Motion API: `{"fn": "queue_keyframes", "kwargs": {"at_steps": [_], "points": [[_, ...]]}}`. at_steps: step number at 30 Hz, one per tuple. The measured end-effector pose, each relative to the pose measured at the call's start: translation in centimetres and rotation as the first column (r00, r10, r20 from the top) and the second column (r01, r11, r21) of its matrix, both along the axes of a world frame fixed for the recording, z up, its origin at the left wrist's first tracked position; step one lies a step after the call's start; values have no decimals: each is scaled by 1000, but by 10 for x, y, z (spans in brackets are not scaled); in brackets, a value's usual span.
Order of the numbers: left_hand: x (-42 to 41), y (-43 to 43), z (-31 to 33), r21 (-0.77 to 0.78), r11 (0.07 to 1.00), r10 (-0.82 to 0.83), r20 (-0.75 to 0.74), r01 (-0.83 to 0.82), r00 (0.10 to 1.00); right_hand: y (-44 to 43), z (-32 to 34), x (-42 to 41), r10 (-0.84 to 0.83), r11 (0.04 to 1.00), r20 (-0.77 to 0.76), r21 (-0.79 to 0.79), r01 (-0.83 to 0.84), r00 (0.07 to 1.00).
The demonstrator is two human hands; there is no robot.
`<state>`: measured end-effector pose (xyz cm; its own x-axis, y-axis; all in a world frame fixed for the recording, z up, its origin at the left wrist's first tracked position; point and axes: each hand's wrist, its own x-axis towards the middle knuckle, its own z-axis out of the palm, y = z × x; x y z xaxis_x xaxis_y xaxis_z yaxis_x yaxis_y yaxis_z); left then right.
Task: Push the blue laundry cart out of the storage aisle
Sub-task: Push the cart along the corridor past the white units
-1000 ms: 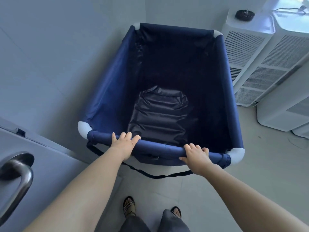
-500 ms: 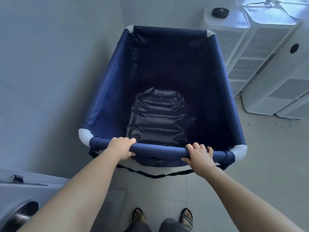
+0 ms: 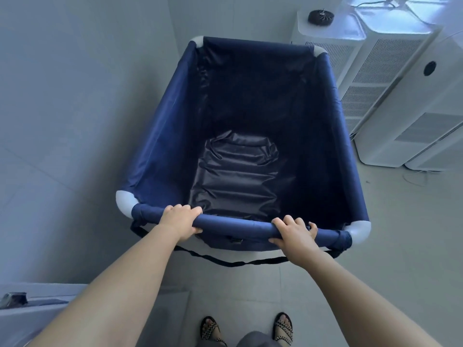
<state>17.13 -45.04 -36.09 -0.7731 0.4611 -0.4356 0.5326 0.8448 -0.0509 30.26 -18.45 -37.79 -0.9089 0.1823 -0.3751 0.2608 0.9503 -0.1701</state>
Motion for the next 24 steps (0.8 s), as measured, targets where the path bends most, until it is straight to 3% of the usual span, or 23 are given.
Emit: {"fn": "queue_keyframes", "kwargs": {"at_steps": [15, 24], "points": [[25, 6, -5, 45, 999, 24, 27, -26, 999, 31, 6, -12, 134, 991, 22, 14, -135, 991], [-3, -35, 0, 1, 997, 80, 35, -80, 996, -16, 5, -39, 171, 985, -15, -31, -171, 985]]}}
